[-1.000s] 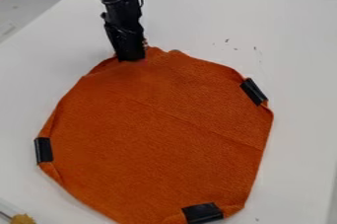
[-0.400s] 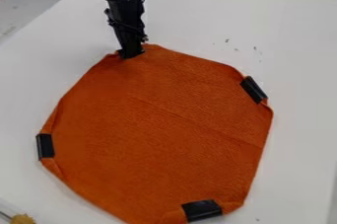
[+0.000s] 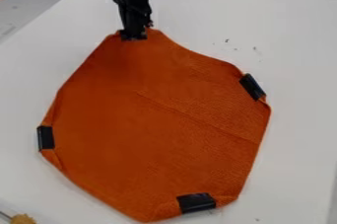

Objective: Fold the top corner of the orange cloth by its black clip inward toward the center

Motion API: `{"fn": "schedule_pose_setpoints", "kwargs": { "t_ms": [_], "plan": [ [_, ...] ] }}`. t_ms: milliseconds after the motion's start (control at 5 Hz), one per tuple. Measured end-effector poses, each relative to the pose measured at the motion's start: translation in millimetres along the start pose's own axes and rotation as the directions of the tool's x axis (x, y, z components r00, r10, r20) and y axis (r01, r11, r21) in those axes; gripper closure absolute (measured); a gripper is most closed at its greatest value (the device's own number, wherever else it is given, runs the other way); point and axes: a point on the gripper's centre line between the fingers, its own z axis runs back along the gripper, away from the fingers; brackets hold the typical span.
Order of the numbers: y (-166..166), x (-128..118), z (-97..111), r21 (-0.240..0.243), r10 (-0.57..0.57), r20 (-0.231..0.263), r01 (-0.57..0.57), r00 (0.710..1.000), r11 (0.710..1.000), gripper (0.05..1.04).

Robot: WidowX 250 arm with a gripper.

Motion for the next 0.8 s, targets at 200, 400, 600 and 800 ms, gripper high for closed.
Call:
{"fn": "schedule_pose_setpoints", "kwargs": {
  "t_ms": [200,400,600,800],
  "plan": [
    [-15,10,29,0.067,-0.022,-0.001,0.022,1.000,0.998,1.021],
    [-43,7,51,0.053,0.002,0.024,-0.003,1.000,0.999,1.021],
    [-82,-8,55,0.029,0.025,0.044,-0.027,0.999,0.999,1.021],
    [-114,-25,49,0.004,0.021,0.061,-0.021,0.998,1.000,1.021]
  ]
}}
